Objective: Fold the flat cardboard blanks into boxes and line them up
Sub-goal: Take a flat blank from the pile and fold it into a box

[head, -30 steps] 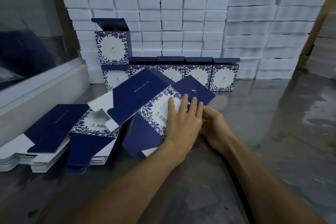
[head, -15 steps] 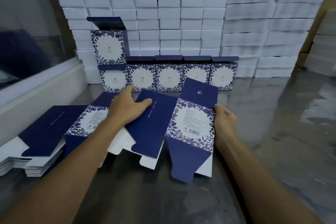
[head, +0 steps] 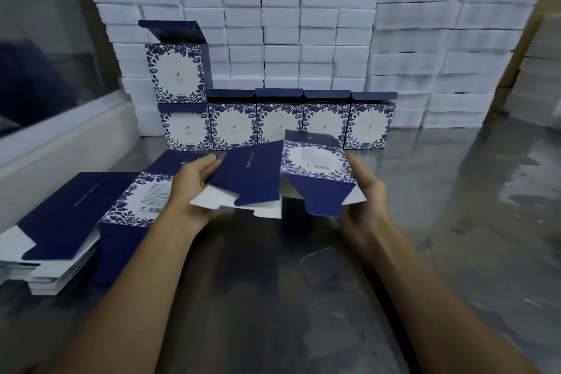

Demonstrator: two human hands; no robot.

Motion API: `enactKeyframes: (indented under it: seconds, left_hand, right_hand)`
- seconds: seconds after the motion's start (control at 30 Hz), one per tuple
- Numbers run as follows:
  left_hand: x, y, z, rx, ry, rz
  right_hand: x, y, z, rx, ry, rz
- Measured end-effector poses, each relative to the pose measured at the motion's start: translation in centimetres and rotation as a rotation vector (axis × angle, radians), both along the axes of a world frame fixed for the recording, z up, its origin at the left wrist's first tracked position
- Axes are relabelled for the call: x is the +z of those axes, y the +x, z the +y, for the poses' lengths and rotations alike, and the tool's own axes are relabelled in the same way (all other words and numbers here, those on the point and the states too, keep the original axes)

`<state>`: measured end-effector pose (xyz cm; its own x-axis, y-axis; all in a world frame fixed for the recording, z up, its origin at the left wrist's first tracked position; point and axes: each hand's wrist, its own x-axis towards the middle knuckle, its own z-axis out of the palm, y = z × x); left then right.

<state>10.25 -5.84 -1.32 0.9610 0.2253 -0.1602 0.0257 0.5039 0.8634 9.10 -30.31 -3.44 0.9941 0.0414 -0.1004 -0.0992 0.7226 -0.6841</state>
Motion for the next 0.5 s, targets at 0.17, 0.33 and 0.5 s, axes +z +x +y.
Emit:
enactKeyframes:
  seconds: [0.17, 0.33, 0.5]
  left_hand:
    - [-0.3, -0.7, -1.5, -0.056, -0.133, -0.060]
    - [-0.7, -1.5, -3.4, -0.163, -0.245, -0.105]
    - [-0.4, -2.6, -5.8, -0.196, -0.060, -0.221]
  right_hand:
    - [-0.3, 0.0, 0.9, -0.074, -0.052, -0.108]
    - [-1.1, -0.6, 2.5, -0.056, -0.625, -0.325]
    - [-0.3, -0.3, 4.1, 0.068, -1.174, -0.515]
